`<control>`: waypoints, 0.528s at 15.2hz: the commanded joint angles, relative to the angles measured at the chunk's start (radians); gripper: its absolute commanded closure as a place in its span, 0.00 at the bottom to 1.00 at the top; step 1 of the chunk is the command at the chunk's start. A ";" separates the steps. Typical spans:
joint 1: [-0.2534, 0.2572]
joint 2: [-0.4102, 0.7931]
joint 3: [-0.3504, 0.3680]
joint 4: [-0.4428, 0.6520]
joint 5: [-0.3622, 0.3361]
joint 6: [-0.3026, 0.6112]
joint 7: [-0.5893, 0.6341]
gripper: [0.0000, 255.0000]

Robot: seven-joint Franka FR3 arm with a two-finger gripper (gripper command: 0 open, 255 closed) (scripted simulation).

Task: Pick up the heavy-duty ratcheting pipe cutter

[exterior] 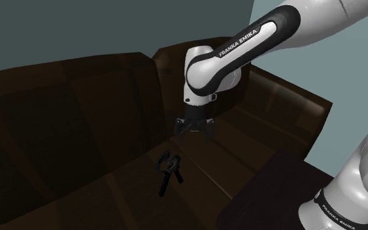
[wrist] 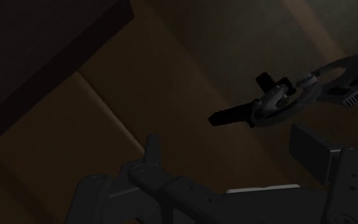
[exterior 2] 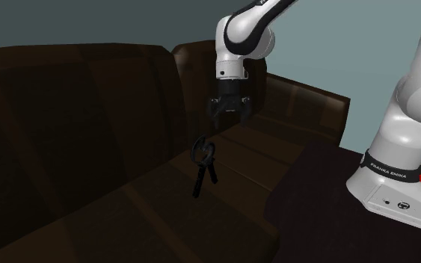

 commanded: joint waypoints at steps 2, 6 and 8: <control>0.015 0.126 0.008 0.067 0.006 0.046 0.077 0.00; 0.040 0.291 0.006 0.168 0.016 0.093 0.163 0.00; 0.048 0.339 0.003 0.201 0.020 0.104 0.187 0.00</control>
